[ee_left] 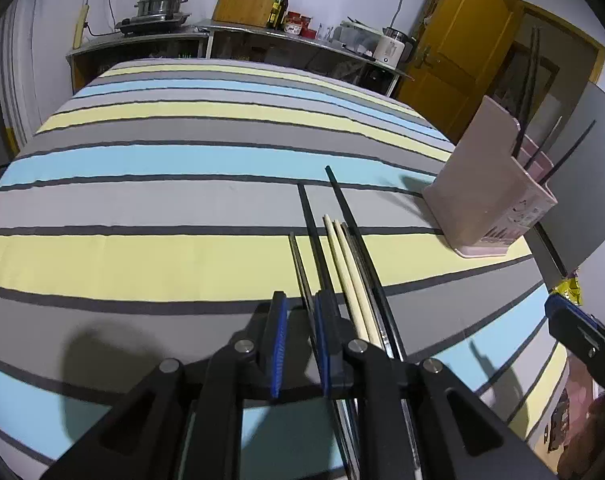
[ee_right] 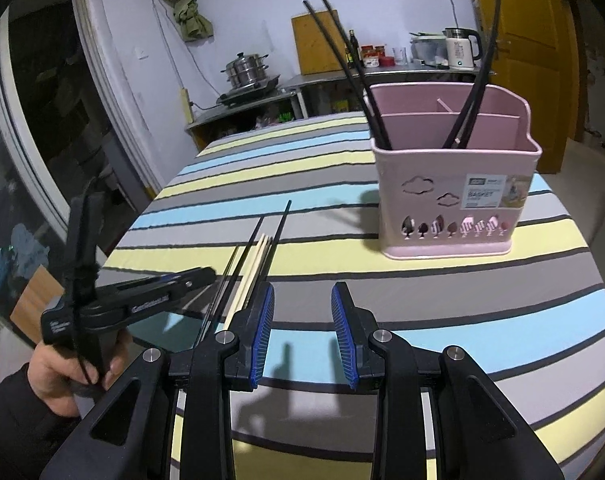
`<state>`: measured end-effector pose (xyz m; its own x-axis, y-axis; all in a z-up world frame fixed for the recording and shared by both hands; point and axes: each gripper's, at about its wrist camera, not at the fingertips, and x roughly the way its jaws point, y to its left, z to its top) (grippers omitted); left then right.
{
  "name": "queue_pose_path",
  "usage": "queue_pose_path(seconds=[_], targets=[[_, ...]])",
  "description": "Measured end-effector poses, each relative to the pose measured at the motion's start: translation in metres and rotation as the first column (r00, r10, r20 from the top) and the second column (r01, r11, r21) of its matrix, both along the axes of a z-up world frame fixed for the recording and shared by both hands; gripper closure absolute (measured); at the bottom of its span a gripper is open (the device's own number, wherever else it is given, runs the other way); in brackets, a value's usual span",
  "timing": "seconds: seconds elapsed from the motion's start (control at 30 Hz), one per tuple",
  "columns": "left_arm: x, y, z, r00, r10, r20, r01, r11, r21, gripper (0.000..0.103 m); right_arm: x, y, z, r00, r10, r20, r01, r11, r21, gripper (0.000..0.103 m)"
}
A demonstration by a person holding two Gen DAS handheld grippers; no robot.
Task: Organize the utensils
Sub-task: 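Move both open grippers back to the remaining chopsticks, then close the left gripper on a black chopstick while the right gripper grasps another black chopstick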
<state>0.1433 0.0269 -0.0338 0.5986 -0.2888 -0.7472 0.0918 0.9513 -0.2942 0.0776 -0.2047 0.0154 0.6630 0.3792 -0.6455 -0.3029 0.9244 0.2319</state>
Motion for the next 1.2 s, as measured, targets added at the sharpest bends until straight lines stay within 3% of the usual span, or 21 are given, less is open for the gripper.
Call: queue_pose_path(seconds=[0.3, 0.43, 0.57, 0.63, 0.83, 1.2], targets=[[0.006, -0.007, -0.004, 1.0, 0.007, 0.024, -0.009, 0.998, 0.058, 0.088, 0.013, 0.012, -0.01, 0.999, 0.027, -0.024, -0.028, 1.0, -0.007, 0.072], [0.006, -0.006, -0.003, 1.0, 0.006, 0.026, -0.008, 0.997, 0.083, 0.095, 0.019, 0.019, -0.013, 0.999, 0.036, -0.035, -0.036, 0.999, -0.011, 0.072], [0.004, 0.007, -0.003, 0.999, 0.033, 0.024, -0.035, 0.993, 0.109, 0.096, 0.029, 0.029, -0.018, 0.997, 0.05, -0.054, -0.051, 0.999, -0.014, 0.072], [0.003, 0.018, -0.003, 0.998, 0.051, 0.021, -0.053, 0.993, 0.101, 0.096, 0.036, 0.036, -0.022, 0.996, 0.064, -0.065, -0.064, 0.998, -0.01, 0.073], [-0.004, 0.039, -0.005, 0.997, 0.073, 0.02, -0.074, 0.995, 0.067, 0.095, 0.061, 0.067, -0.037, 0.985, 0.133, -0.113, -0.13, 0.991, 0.029, 0.093], [-0.004, 0.048, -0.007, 0.997, 0.076, 0.018, -0.076, 0.997, 0.007, 0.093, 0.087, 0.085, -0.067, 0.972, 0.133, -0.193, -0.135, 0.991, 0.002, 0.094]])
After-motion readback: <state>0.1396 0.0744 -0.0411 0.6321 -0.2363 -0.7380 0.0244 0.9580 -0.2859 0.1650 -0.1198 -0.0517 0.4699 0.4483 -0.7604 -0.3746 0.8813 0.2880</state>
